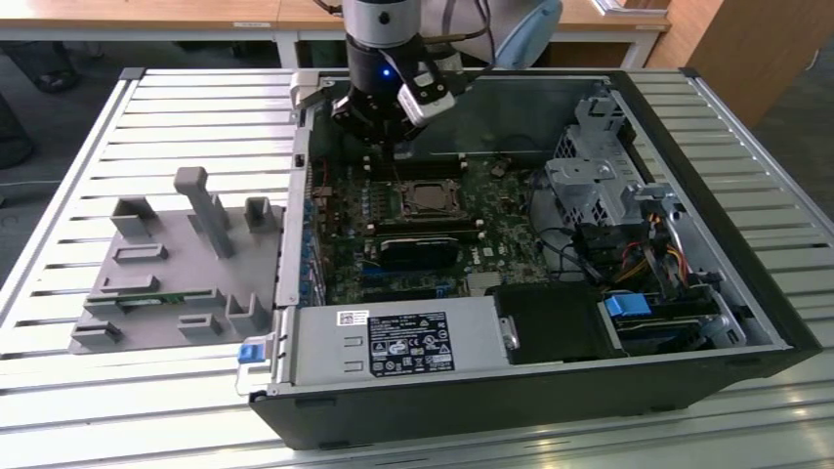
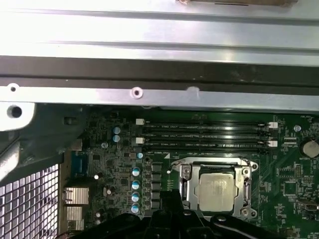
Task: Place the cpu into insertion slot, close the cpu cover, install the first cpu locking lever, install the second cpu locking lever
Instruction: 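Install the first cpu locking lever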
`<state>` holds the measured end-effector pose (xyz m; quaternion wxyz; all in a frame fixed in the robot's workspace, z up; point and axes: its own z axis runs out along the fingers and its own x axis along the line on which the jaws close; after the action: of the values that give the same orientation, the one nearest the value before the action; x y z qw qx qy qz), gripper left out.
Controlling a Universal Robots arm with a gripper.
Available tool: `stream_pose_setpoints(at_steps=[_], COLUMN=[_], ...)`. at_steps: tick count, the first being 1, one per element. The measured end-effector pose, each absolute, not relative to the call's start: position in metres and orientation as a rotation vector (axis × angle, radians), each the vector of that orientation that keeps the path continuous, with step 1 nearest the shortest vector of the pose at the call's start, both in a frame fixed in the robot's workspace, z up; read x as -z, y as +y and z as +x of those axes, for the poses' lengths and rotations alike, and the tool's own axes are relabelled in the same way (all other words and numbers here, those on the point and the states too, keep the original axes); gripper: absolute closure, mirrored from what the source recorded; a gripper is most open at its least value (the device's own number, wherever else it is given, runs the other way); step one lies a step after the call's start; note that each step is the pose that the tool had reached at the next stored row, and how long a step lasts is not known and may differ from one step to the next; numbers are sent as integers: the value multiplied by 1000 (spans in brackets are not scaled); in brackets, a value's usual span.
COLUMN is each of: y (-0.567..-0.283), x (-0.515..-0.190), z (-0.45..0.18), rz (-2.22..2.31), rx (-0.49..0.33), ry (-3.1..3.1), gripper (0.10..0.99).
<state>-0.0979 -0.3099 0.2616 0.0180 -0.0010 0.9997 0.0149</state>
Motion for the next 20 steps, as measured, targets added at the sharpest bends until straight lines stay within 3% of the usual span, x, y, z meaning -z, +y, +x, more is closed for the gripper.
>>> stream_pose_setpoints(at_steps=[20], y=[-295], x=[-256], z=[-108], rz=[-3], rx=[-46], ry=[3105], gripper=[980])
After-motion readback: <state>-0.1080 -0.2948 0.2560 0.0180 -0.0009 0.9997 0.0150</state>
